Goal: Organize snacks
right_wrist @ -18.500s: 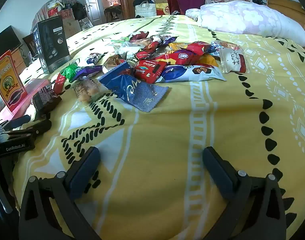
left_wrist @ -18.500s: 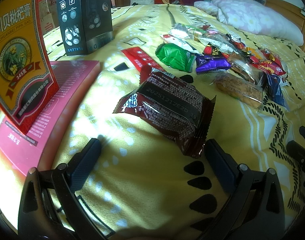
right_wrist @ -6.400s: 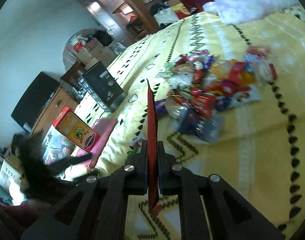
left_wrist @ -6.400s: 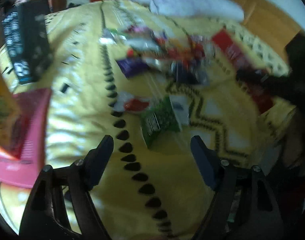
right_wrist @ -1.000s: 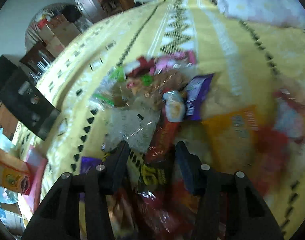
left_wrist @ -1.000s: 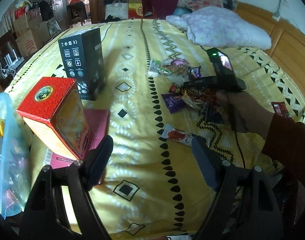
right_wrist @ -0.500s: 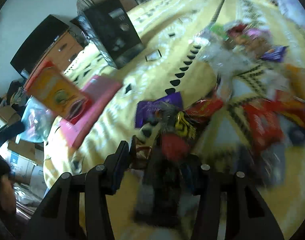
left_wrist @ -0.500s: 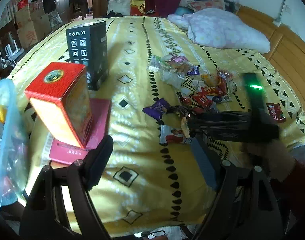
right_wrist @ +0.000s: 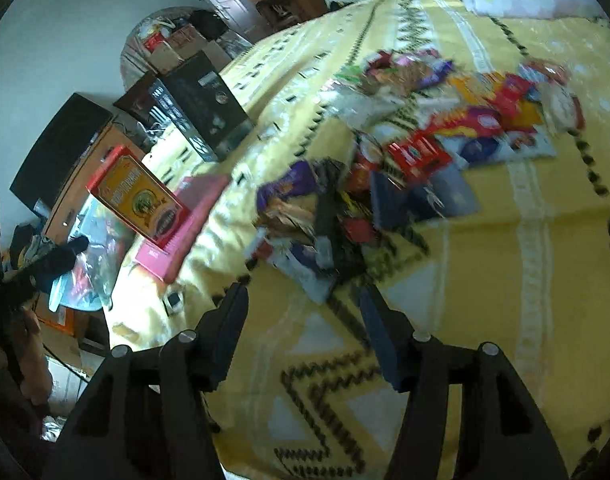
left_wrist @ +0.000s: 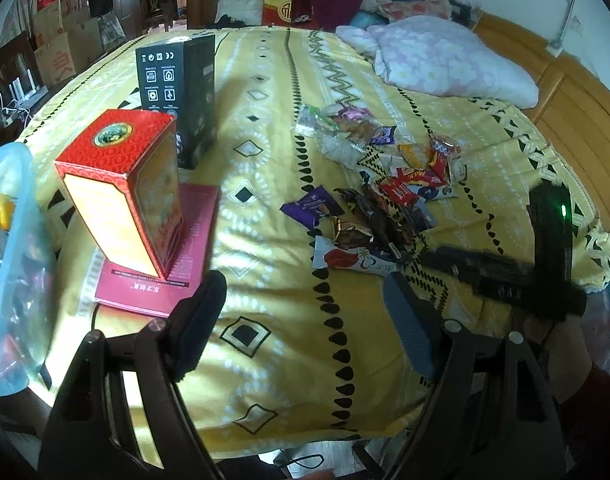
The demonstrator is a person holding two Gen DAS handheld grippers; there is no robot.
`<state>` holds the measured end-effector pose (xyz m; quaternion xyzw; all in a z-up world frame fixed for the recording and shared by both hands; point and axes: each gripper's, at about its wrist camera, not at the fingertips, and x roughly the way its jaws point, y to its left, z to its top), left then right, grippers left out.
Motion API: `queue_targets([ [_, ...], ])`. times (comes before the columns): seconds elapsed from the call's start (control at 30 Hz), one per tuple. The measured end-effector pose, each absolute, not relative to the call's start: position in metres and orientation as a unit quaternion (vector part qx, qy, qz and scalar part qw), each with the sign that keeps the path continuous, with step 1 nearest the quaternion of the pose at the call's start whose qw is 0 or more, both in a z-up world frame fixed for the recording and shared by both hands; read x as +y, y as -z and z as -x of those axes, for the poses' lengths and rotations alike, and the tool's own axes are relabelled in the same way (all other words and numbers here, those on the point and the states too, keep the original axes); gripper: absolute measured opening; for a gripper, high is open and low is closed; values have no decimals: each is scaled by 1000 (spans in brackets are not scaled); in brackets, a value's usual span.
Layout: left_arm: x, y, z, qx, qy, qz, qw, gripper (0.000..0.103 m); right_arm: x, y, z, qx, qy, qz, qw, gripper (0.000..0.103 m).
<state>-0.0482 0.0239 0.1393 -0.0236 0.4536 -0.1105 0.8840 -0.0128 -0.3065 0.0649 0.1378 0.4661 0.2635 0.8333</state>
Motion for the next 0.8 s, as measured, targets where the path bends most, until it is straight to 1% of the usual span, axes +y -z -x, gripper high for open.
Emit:
queue_targets([
  [0.13, 25, -133, 47, 460, 106, 30, 881, 81, -279, -66, -22, 458, -278, -125, 835, 63],
  [0.33, 22, -129, 51, 464, 108, 26, 879, 81, -245, -30, -83, 505, -233, -57, 829, 53],
  [0.37, 21, -128, 51, 468, 108, 26, 877, 81, -244, -23, -87, 513, -230, -52, 825, 50],
  [0.43, 21, -125, 49, 480, 117, 37, 869, 81, -244, -13, -92, 532, -227, -42, 815, 38],
  [0.47, 20, -122, 48, 481, 124, 41, 867, 81, -244, -13, -94, 536, -223, -31, 814, 27],
  [0.53, 14, -116, 43, 477, 137, 46, 867, 81, -251, -21, -94, 533, -230, -38, 813, 24],
  [0.6, 8, -100, 33, 485, 150, 59, 859, 80, -265, -41, -82, 507, -243, -62, 824, 20],
  [0.63, 5, -94, 29, 492, 153, 61, 855, 80, -272, -49, -75, 497, -246, -74, 829, 20],
  [0.67, 2, -86, 24, 503, 153, 63, 848, 77, -279, -61, -65, 483, -248, -84, 836, 20],
  [0.7, 0, -79, 19, 514, 151, 62, 842, 70, -288, -73, -52, 466, -248, -90, 845, 20],
  [0.73, -1, -76, 16, 521, 148, 63, 839, 68, -296, -82, -42, 456, -245, -95, 850, 20],
  [0.8, 3, -80, 18, 515, 139, 70, 843, 68, -308, -87, -23, 452, -243, -107, 851, 20],
])
